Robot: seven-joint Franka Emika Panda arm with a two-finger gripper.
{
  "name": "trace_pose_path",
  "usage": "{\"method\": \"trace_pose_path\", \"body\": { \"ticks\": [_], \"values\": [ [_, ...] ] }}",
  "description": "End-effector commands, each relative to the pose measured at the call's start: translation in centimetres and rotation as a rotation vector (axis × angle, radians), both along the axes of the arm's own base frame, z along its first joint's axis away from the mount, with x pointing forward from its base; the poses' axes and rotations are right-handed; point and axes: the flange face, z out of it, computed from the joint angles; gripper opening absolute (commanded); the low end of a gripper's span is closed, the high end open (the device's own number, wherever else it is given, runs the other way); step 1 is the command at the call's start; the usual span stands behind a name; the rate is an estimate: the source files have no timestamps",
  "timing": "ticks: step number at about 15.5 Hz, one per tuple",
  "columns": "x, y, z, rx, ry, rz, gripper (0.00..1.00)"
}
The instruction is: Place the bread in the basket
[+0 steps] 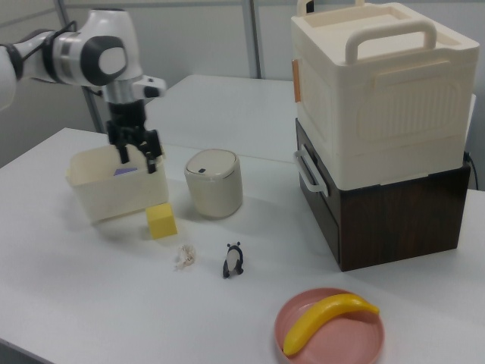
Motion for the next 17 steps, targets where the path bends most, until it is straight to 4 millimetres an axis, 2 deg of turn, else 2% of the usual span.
{"method": "trace_pose_path", "body": {
  "ticks": [1,4,7,10,17],
  "values": [
    [-1.1,-6.3,2.7,-0.007,-0.018,0.025,1.00],
    [-1.8,-10.9,4.1,0.003,-0.017,0.039,1.00],
    [-2.2,-14.1,5.1,0.002,-0.033,-0.006,1.00],
    [-2.9,-14.5,6.3,0.003,-0.046,-0.033,1.00],
    [-2.8,-14.0,5.5,-0.050,-0.021,-0.073,1.00]
  ]
}}
